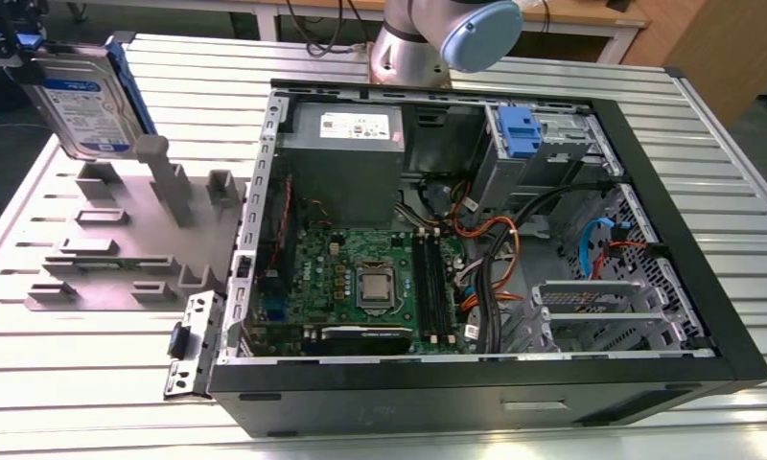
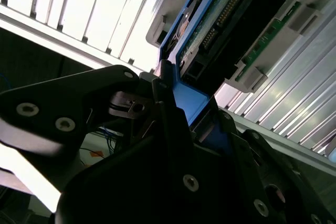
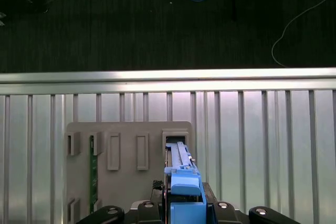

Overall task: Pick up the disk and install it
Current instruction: 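Pick up the disk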

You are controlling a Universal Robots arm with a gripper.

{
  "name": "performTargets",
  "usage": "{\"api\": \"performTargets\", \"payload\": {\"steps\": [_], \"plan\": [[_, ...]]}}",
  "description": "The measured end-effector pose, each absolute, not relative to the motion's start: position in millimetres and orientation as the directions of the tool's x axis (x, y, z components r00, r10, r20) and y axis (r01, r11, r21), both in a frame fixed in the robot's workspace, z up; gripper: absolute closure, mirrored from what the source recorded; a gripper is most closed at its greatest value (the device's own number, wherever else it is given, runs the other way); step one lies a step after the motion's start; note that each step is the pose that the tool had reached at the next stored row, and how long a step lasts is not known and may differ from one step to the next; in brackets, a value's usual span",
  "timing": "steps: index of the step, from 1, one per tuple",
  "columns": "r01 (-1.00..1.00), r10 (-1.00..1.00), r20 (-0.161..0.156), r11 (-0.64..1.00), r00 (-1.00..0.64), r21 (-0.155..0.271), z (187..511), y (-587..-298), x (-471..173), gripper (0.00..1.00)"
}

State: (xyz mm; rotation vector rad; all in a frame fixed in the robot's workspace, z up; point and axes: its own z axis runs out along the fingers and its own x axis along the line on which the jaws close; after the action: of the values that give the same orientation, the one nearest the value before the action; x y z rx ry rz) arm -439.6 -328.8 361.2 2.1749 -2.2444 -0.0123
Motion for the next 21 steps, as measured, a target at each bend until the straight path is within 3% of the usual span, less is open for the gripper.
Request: {"api": "performTargets", "payload": {"steps": [21], "plan": [[-0.999,-0.999,0.006,0.032,-0.031,0.017,376.0,-328.8,-439.6,0.63]]}}
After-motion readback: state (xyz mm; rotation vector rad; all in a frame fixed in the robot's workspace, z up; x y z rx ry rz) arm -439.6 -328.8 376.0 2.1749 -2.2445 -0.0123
